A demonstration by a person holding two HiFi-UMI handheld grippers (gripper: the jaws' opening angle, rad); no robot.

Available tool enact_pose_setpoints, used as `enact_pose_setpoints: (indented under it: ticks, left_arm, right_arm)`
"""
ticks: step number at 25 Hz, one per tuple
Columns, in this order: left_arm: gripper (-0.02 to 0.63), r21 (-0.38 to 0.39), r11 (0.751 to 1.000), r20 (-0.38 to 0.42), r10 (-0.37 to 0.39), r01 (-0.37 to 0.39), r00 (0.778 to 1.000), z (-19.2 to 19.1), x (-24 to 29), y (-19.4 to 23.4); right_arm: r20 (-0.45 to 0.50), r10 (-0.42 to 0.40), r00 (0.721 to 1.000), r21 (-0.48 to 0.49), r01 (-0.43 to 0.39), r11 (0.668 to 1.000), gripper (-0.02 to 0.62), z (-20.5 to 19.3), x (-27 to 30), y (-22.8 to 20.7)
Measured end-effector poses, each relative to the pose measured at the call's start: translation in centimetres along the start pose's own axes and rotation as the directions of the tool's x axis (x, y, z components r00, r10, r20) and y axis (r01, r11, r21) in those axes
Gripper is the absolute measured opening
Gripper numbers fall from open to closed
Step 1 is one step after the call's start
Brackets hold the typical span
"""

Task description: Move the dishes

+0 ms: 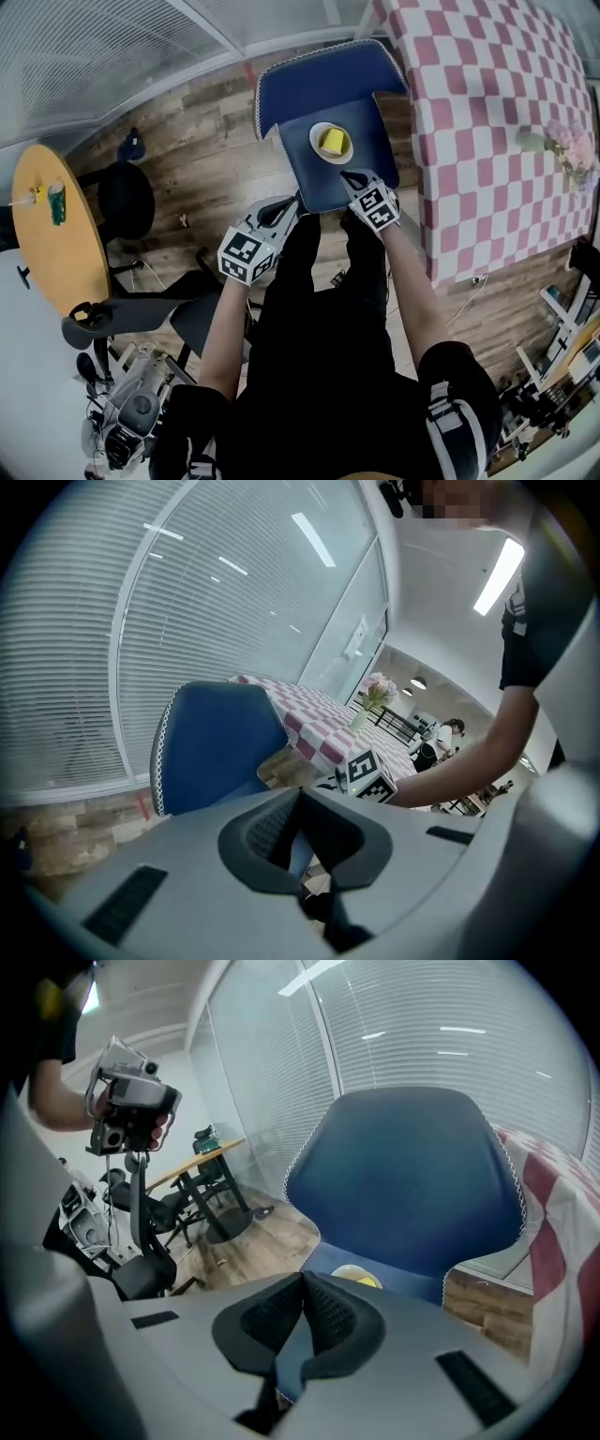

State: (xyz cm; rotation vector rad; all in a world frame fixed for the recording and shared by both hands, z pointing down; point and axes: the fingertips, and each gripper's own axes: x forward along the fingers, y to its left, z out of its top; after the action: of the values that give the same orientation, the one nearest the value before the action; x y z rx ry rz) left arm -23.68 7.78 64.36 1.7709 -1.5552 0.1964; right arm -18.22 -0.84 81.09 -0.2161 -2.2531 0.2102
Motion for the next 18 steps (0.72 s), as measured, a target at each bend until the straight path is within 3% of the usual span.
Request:
enact_pose_setpoints:
  ticks: [12, 18]
  left_arm:
    - [0.021, -0.055, 0.998, -0.054, -0.027, 0.024, 0.998, -4.2, 4.4, 2.1]
    - [0.021, -0.064, 0.997, -0.055, -0.037, 0.034, 0.998, -4.9, 6.3, 3.1]
  right_arm:
    - [-0.103, -0.078, 0.992, -0.04, 0.074, 0.996, 0.019, -5.2, 7.5, -4.8]
    - [-0.127, -0.144, 0.981, -0.05, 0.139, 0.989, 0.067, -7.3, 10.6, -6.8]
